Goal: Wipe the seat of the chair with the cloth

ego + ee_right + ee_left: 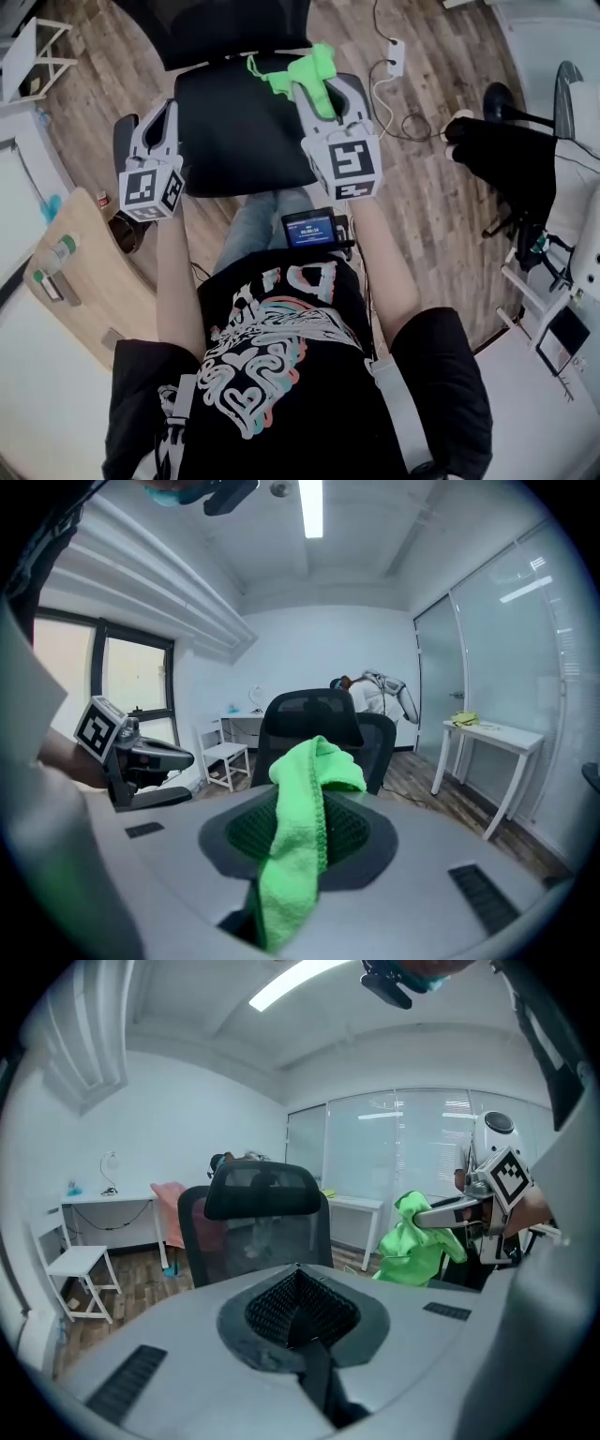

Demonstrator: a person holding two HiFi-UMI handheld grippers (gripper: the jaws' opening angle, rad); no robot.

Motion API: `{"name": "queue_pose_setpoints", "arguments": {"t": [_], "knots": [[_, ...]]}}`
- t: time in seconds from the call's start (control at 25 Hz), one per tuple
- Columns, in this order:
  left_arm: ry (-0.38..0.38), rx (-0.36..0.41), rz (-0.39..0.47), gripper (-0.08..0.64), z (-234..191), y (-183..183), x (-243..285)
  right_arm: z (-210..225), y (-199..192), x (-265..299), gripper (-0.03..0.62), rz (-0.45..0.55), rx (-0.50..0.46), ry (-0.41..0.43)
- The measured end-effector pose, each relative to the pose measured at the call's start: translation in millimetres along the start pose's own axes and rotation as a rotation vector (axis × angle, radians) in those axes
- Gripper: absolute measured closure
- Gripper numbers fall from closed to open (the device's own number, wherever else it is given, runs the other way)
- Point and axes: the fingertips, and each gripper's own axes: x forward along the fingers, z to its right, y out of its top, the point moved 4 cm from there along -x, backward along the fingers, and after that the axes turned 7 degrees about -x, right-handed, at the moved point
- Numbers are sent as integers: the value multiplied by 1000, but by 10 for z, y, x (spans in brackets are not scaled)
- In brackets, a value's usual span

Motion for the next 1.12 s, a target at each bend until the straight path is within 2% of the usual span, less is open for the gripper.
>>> {"name": "queue_pose_setpoints", "arguments": {"t": [0.2,0.48,0.6,0.88,1.12], "knots": [[18,14,74,558,39,435,-271,48,345,-262,492,38,17,-40],[46,32,241,558,71,1126,-694,-21,863,-678,492,135,57,-90],[38,70,271,558,137,1321,-738,-4,1009,-777,492,168,57,-87],[21,116,307,558,244,1505,-1002,-140,1286,-910,492,253,77,-82],[31,109,314,559,297,1466,-1119,-312,1352,-911,493,257,51,-76]]}}
